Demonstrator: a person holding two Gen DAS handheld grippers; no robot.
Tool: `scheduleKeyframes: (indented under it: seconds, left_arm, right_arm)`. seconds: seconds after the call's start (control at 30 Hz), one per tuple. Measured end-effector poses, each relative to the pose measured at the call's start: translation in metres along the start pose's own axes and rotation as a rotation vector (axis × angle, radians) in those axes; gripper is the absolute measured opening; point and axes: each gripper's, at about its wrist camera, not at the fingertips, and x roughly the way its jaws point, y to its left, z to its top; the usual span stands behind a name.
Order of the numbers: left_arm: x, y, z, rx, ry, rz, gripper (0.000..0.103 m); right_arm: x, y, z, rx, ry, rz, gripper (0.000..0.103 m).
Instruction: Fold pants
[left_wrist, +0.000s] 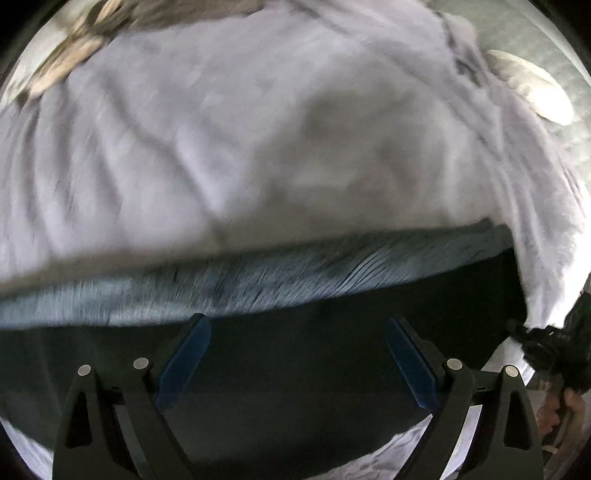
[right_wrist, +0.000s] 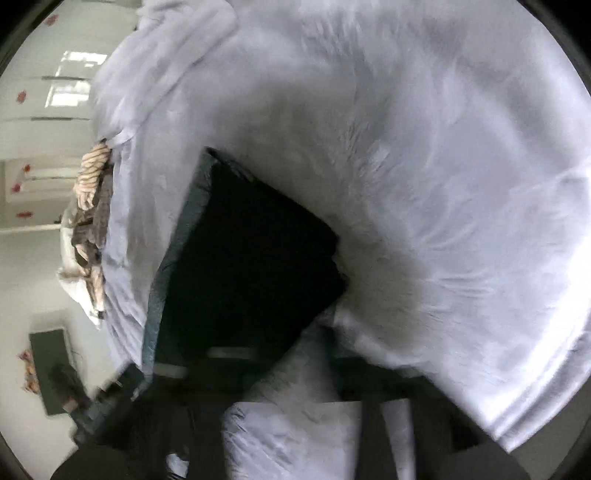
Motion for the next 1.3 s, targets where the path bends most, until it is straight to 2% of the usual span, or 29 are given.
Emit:
scheduleKeyframes:
  seconds: [0.07, 0.13, 0.23, 0.3, 0.33, 0.4, 0.47, 0.53, 0.63, 0.73, 0.77, 0.83, 0.9, 0.97, 1.03, 1.13, 1.23, 1.3]
  left_arm:
    - [-0.003, 0.004, -0.004, -0.025, -0.024, 0.008, 0.096]
    - [0.003, 0.006, -0.006, -0.025, -0.027, 0.035, 0.096]
    - [0.029, 0.011, -0.010, -0.022, 0.048, 0.092, 0.096]
    - [0.024, 0.010, -0.012, -0.007, 0.044, 0.093, 0.096]
    - [0.014, 0.011, -0.012, -0.002, 0.023, 0.080, 0.096]
    - [0.000, 0.012, -0.010, 0.000, -0.007, 0.070, 0.096]
    - [-0.012, 0.016, -0.005, 0.011, -0.050, 0.082, 0.096]
    - [-0.014, 0.017, 0.007, 0.020, -0.075, 0.111, 0.096]
    - [0.006, 0.011, 0.027, 0.012, -0.067, 0.154, 0.096]
    - [0.043, 0.011, 0.038, 0.001, -0.036, 0.227, 0.096]
    - [0.045, 0.018, 0.036, 0.003, -0.029, 0.239, 0.096]
    - [0.053, 0.023, 0.041, -0.004, -0.030, 0.251, 0.096]
    - [0.047, 0.031, 0.046, -0.034, -0.026, 0.228, 0.096]
    - [0.033, 0.041, 0.045, -0.044, -0.047, 0.237, 0.096]
    - [0.010, 0.059, 0.034, -0.052, -0.064, 0.237, 0.096]
    - [-0.019, 0.088, 0.011, -0.065, -0.079, 0.262, 0.096]
    - [-0.040, 0.127, -0.023, -0.107, -0.065, 0.298, 0.096]
    - [-0.049, 0.150, -0.039, -0.141, -0.060, 0.320, 0.096]
  right_arm:
    - [-0.011, 0.018, 0.005, -0.058, -0.059, 0.073, 0.006]
    - [-0.019, 0.033, 0.009, -0.124, -0.079, 0.085, 0.006]
    - [0.006, 0.021, 0.015, -0.136, 0.004, -0.077, 0.006]
    - [0.018, 0.007, 0.013, -0.097, 0.051, -0.097, 0.008]
    - [0.014, 0.005, 0.012, -0.091, 0.045, -0.096, 0.018]
    - [-0.004, 0.007, 0.008, -0.107, 0.001, -0.159, 0.036]
    - [-0.026, 0.028, 0.003, -0.205, -0.071, -0.207, 0.036]
    - [-0.038, 0.056, -0.002, -0.335, -0.115, -0.183, 0.036]
    - [-0.014, 0.092, -0.002, -0.453, -0.047, -0.153, 0.036]
    - [0.040, 0.121, -0.002, -0.561, 0.023, -0.207, 0.036]
    - [0.059, 0.122, -0.002, -0.579, 0.041, -0.253, 0.035]
    - [0.077, 0.123, 0.005, -0.623, 0.032, -0.316, 0.031]
    - [0.071, 0.124, 0.009, -0.648, -0.001, -0.349, 0.031]
    - [0.059, 0.122, 0.016, -0.626, -0.032, -0.398, 0.032]
    - [0.043, 0.115, 0.022, -0.555, -0.029, -0.368, 0.039]
    - [0.019, 0.104, 0.015, -0.448, 0.003, -0.242, 0.046]
    - [0.020, 0.105, -0.017, -0.416, 0.079, -0.128, 0.046]
    - [0.029, 0.112, -0.053, -0.414, 0.170, -0.026, 0.046]
